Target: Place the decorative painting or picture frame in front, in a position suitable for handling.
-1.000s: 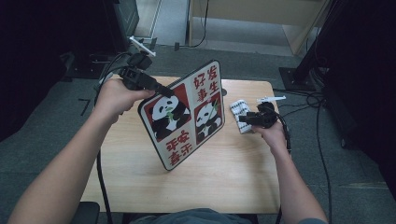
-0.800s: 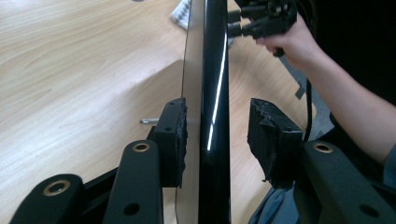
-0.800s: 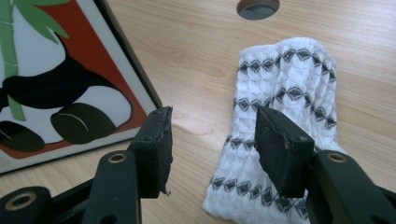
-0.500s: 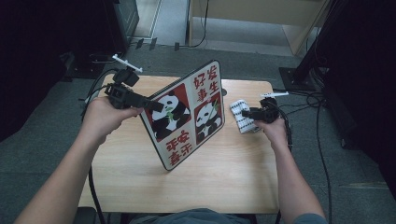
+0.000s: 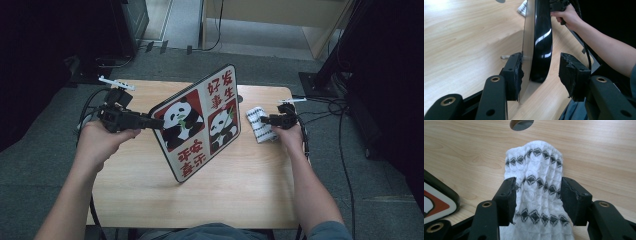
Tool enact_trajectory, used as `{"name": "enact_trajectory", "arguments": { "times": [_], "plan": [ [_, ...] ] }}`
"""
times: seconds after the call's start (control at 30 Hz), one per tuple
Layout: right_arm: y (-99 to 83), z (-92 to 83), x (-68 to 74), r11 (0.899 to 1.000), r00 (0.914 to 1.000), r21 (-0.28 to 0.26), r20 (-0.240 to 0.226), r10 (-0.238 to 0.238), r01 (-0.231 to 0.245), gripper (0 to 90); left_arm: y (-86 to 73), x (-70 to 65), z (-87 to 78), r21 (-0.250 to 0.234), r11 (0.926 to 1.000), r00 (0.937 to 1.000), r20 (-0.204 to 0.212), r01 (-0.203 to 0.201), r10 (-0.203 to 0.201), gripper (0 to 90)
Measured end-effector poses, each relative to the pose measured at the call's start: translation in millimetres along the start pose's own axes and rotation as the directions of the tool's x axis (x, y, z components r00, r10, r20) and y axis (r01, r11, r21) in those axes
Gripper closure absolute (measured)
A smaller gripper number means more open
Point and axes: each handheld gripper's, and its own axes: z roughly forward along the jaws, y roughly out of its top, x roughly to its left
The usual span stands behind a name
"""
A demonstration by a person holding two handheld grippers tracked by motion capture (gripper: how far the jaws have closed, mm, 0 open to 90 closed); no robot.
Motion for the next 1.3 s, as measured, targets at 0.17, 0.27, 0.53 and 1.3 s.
{"name": "enact_trajectory", "arguments": {
  "times": [0.17,0.27,0.53,1.3],
  "plan": [
    [-1.6,7.3,4.5,1.0,0.9998,0.023,-0.018,0.003,-0.002,47.8,-9.0,-0.2,6.0,-0.008,1.0,1.0,0.009,-0.003,0.004,52.2],
    [-2.8,11.0,8.3,0.999,0.9998,0.036,-0.004,-0.019,0.02,48.9,-13.0,0.0,9.4,-0.013,0.9999,0.9999,0.013,-0.002,0.002,51.9],
    [-6.3,17.1,6.3,0.999,0.9998,0.049,0.015,-0.009,0.009,49.4,-25.2,3.0,17.8,-0.041,0.9991,0.9999,0.013,0.01,-0.009,51.4],
    [-17.6,20.2,15.8,0.994,0.9831,0.009,0.148,-0.108,0.108,73.8,-38.6,7.1,27.7,-0.058,0.998,0.9992,0.032,0.027,-0.025,50.0]
  ]
}}
